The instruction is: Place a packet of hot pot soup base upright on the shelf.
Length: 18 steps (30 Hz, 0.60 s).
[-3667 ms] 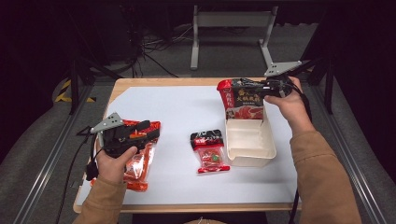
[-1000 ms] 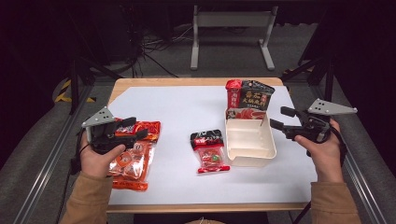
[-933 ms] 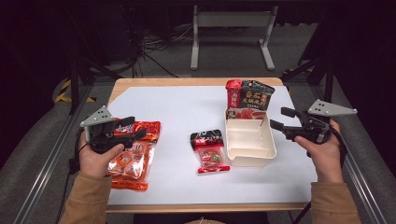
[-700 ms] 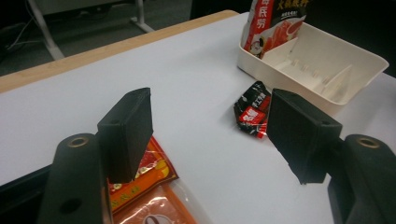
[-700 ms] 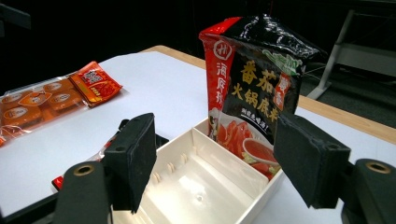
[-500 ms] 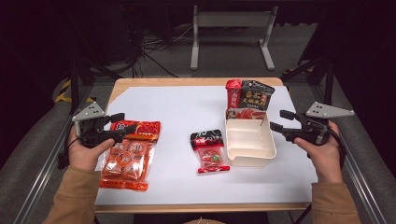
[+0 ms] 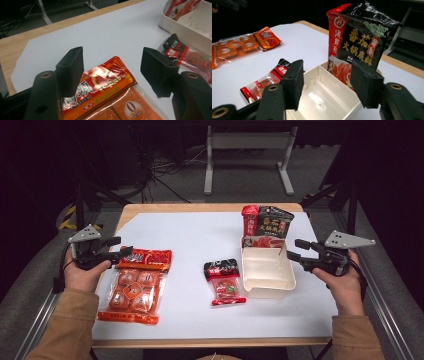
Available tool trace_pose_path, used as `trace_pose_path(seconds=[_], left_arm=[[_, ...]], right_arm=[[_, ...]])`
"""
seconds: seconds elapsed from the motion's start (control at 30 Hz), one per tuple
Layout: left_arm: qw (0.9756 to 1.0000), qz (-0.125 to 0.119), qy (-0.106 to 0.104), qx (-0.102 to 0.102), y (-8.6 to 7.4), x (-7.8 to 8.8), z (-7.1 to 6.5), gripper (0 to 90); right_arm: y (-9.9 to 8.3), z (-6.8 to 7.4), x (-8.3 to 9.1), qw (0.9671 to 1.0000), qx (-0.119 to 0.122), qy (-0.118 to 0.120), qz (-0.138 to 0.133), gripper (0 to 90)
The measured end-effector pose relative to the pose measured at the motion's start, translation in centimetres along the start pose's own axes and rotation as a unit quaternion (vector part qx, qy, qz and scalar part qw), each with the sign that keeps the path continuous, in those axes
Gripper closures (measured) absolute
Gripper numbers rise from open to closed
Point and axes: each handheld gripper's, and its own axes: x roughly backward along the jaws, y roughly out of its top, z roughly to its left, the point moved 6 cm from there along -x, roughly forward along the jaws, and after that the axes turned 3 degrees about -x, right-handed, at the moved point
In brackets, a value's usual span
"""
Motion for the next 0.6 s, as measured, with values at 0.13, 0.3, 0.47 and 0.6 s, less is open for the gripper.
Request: trace_pose_path(seconds=[0.13, 0.3, 0.47, 0.6], left_arm=[[0.9999, 0.008, 0.011, 0.006, -0.4, -0.6, 1.2, 36.5], [0.999, 0.025, 0.028, 0.025, -1.0, -1.3, 2.6, 36.1], [0.998, 0.036, 0.031, 0.042, -1.5, -1.6, 3.4, 34.0], [0.9972, 0.042, 0.031, 0.053, -1.8, -1.9, 3.9, 35.5]], right_arm=[[0.0, 0.0, 0.1, 0.9999, -0.002, 0.007, -0.008, 50.4], [-0.2, -0.1, 0.1, 0.9999, -0.009, 0.012, -0.006, 51.1], [-0.3, -0.1, 0.1, 0.9998, -0.014, 0.009, 0.009, 50.0], [-0.4, -0.1, 0.2, 0.9997, -0.018, 0.007, 0.011, 48.8]])
